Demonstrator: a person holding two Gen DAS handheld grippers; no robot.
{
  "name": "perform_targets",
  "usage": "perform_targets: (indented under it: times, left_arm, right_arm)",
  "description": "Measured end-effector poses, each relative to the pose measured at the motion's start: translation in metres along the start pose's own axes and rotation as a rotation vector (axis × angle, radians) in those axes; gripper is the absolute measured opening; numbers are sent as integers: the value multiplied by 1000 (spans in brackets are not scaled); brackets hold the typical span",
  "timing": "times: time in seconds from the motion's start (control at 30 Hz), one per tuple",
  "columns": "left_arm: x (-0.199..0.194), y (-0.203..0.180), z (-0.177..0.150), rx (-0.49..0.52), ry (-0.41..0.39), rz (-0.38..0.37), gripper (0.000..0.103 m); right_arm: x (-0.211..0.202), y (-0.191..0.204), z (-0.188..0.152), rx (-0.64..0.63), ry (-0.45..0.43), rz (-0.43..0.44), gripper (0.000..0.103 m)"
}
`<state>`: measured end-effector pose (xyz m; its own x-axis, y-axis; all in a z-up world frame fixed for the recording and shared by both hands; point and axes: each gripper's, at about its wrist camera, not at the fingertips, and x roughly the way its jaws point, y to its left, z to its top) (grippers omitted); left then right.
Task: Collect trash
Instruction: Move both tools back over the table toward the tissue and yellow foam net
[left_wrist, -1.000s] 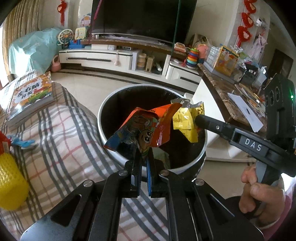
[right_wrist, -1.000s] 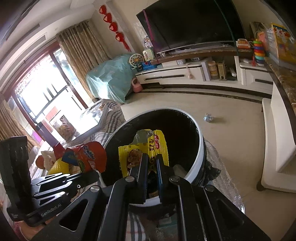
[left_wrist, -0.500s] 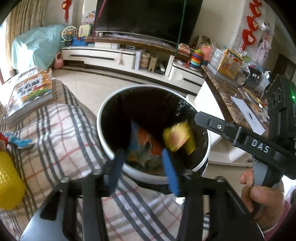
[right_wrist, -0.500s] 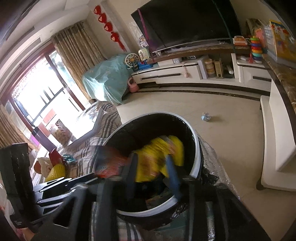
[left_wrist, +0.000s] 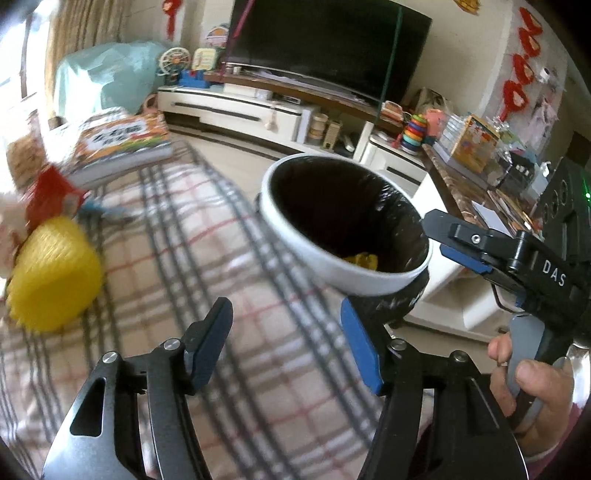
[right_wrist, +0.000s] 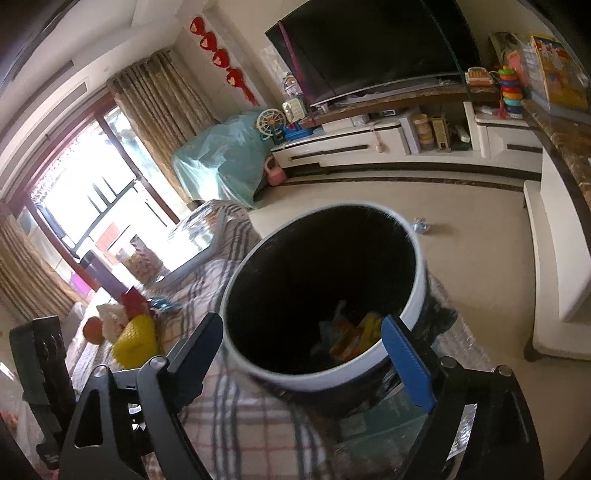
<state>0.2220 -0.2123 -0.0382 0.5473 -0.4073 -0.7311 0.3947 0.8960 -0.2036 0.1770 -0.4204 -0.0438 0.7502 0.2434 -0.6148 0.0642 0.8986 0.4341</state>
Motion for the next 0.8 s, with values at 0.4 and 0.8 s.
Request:
perform_targets:
  times: [0.4,0.8]
  left_arm:
    - [-44,62,-44,-134,-24,72,63]
    - [-73,124,-71,-255,-49,154,63]
  right_arm:
    - [6,46,-36,-29,57,75,89]
    - [25,98,-62,-98,131,140,89]
